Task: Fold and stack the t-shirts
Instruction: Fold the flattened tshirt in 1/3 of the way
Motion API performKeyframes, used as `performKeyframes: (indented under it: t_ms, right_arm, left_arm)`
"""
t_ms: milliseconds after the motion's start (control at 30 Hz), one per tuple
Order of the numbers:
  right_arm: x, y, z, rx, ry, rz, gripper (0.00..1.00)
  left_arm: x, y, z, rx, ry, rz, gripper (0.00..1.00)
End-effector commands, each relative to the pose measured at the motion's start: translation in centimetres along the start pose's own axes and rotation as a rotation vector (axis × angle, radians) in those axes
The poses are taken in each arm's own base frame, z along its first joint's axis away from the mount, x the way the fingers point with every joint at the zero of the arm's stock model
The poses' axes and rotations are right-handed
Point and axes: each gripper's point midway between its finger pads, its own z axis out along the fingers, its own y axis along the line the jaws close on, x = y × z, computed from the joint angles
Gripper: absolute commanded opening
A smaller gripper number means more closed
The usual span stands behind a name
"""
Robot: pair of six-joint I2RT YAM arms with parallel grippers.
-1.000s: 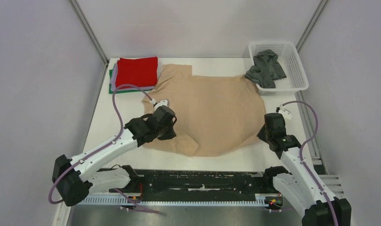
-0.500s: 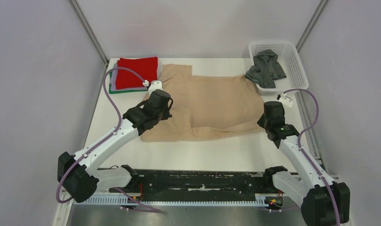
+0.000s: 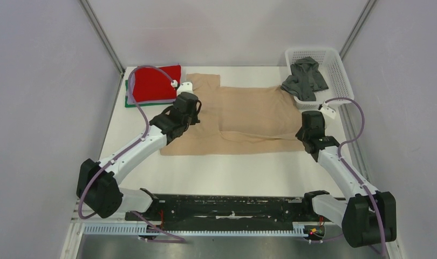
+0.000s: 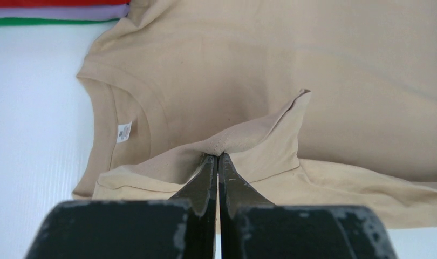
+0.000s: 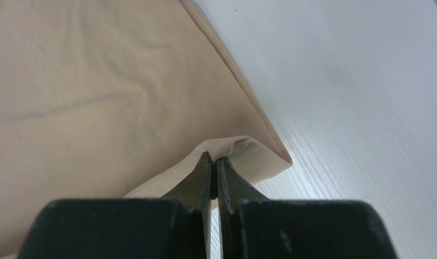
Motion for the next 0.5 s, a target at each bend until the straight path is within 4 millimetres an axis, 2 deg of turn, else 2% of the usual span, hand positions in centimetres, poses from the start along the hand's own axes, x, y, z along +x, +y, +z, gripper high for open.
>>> performKeyframes:
  t_ms: [0,333,467]
  right_arm:
    - [-2.9,0.5,0.4,0.011,-0.086,0.06,0.02]
    - [-1.1,-1.0,2.1,0.074,-0.036,0.071,0.05]
    - [-0.8,-0.6,3.2,0.071,-0.018,0.074,0.1]
  left_arm:
    - [-4.4,-1.1,1.0,0.026,-0.114,0.033,0.02]
    - [-4.9,-1.7,5.0,0.007,-0.096,0.08,0.02]
    - [-4.8,-2.1,6.9,0.011,-0.087,0.09,0.02]
